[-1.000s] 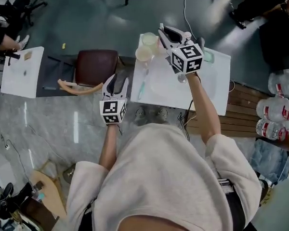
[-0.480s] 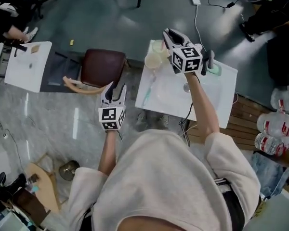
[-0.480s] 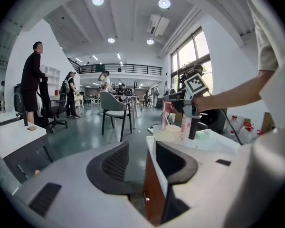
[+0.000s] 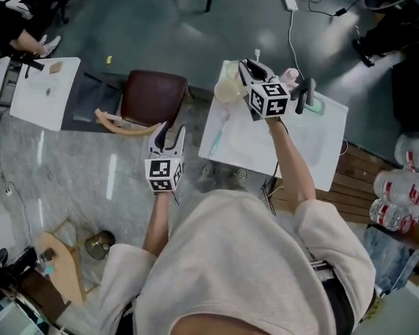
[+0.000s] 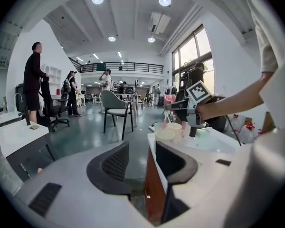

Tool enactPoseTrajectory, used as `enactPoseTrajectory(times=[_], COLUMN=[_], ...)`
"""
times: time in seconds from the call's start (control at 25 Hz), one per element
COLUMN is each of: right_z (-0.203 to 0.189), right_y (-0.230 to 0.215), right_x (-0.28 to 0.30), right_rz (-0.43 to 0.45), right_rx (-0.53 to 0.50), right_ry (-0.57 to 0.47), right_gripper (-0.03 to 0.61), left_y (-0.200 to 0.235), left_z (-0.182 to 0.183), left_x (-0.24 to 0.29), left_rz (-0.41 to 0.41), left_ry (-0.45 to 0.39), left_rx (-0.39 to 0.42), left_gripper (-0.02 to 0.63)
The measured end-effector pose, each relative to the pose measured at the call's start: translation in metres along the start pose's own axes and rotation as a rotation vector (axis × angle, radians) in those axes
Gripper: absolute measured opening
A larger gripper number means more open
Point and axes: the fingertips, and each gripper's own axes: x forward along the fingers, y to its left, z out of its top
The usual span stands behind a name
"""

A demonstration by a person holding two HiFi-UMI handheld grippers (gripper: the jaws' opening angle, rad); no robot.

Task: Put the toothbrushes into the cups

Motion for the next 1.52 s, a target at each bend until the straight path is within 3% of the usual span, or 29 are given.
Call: enactPoseTrajectory(times=[0.36, 0.6, 1.08, 1.52], right_z=[-0.024, -0.018, 0.020, 0.021], right_y=[-0.005, -0.008, 0.013, 0.037], right_x=[-0.019, -0.034, -0.103, -0.189], right_rz=[-0.026, -0.034, -0.026, -0.055], right_rx=[0.036, 0.040, -0.030, -0.082], right_ry=[0.036, 0.008, -0.125, -0.192], right_gripper=[0.075, 0.182, 0.183, 0.137], left_y=[-0.014, -0.024, -0.051, -0.087], left_z=[0.001, 0.002, 0.006, 0.006], left_x=[0.004, 0.002, 0.004, 0.020], left_rz=[-0.035, -0.052, -0.104, -0.195], left_ry=[-0.007, -0.013, -0.021, -0.002], left_rx=[0.011, 0.017, 0.035, 0.065], left_gripper=[0.176, 0.176, 0.176, 0.176])
